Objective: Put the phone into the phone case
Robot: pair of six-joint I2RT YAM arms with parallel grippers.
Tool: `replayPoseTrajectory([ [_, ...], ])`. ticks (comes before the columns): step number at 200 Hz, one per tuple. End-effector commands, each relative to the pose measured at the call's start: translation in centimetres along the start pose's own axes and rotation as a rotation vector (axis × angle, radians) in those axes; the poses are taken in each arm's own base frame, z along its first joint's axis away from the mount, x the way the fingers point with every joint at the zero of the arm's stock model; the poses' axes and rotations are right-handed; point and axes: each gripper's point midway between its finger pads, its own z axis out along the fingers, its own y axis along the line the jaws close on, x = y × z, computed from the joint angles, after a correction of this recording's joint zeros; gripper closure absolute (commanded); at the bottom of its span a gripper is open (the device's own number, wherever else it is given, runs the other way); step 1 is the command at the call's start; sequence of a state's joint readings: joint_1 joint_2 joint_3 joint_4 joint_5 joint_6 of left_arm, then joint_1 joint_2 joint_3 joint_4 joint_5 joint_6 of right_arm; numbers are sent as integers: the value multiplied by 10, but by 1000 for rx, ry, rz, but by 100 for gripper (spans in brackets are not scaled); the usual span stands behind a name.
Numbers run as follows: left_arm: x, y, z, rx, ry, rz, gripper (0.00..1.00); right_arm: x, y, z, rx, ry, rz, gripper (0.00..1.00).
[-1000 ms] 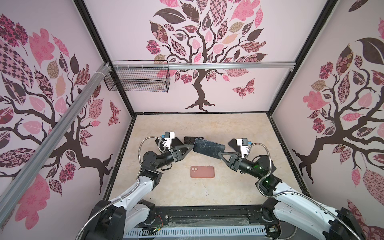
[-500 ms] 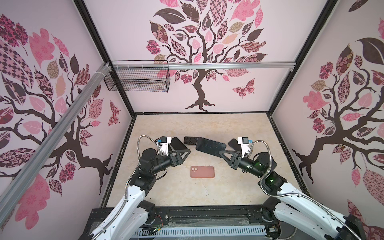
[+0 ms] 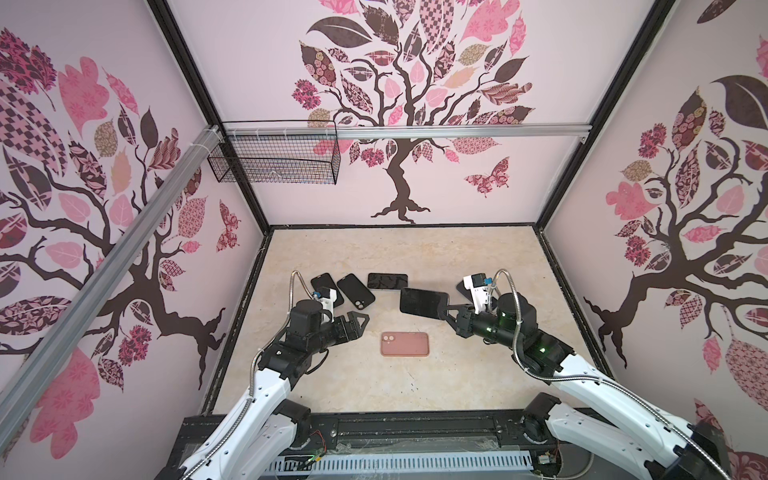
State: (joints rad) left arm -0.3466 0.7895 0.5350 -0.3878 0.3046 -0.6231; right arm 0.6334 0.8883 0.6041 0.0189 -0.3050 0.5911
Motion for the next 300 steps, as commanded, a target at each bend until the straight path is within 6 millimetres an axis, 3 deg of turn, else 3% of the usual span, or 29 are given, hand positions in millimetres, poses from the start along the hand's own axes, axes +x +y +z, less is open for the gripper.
replayPoseTrajectory([
  [1,-14,5,-11,-70,-52,24,11,-15,11,-1,6,6,-43,100],
  [51,-2,21,-8,-147,-1,16,12,6,0,10,22,100,20,100],
  [133,15,20,8,-239,95,125,18,28,-11,23,14,174,103,100],
  [220,35,9,32,-161,214,137,27,53,-23,38,-27,209,237,100],
  [300,52,-5,54,-53,300,123,34,63,-27,43,-60,219,313,100],
])
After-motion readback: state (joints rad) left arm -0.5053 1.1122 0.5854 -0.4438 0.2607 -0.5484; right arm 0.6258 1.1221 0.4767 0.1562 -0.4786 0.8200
